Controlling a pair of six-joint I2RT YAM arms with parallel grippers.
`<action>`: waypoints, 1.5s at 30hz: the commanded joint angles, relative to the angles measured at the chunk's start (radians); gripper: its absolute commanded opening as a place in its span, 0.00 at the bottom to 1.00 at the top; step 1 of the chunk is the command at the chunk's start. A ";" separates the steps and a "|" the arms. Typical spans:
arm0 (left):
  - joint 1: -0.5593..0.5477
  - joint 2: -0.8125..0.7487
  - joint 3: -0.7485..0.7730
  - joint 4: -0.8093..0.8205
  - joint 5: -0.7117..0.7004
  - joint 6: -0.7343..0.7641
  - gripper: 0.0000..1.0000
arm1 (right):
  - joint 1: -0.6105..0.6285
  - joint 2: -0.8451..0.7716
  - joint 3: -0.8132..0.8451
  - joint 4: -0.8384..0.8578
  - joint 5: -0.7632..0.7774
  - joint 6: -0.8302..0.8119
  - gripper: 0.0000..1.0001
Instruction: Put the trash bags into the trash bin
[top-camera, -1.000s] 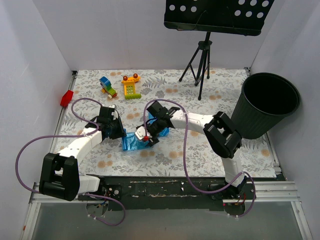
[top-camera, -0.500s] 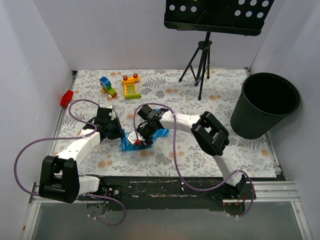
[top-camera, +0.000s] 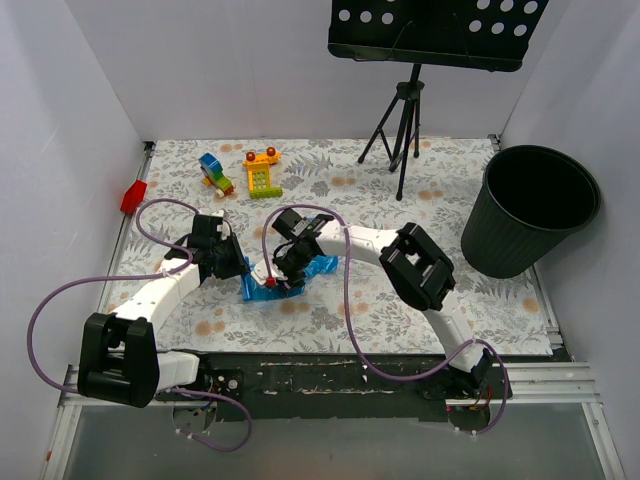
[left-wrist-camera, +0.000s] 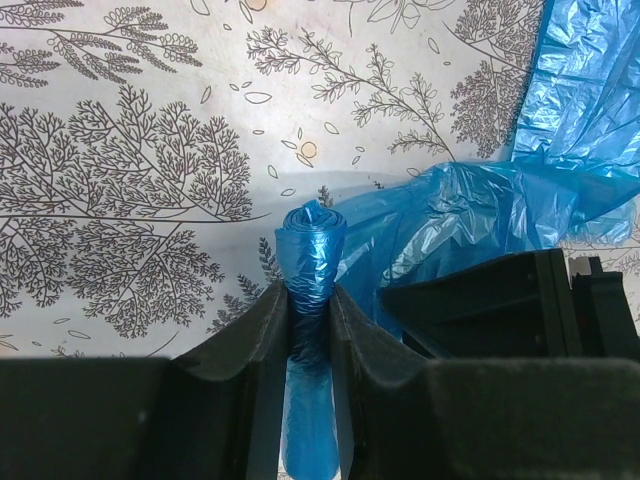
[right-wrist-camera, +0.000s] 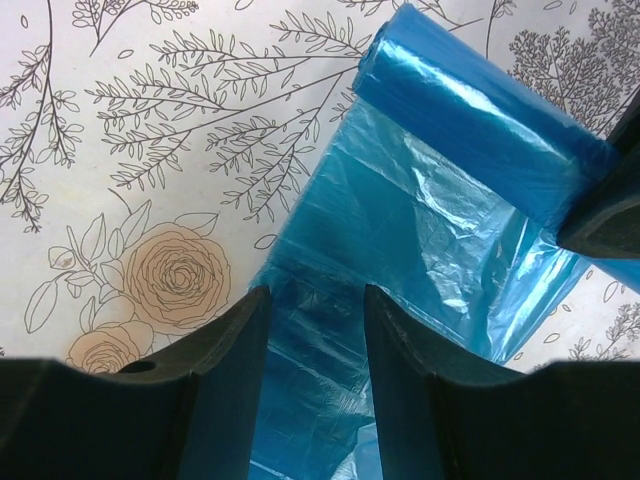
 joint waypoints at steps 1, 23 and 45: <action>0.008 -0.034 -0.010 0.008 0.023 0.011 0.00 | 0.001 0.069 0.011 -0.046 0.083 0.054 0.52; 0.018 -0.060 -0.006 0.011 0.059 -0.007 0.00 | 0.007 0.214 -0.055 -0.181 0.187 0.309 0.16; 0.042 -0.045 -0.016 0.025 0.097 -0.018 0.00 | -0.030 0.006 -0.057 0.009 0.063 0.315 0.32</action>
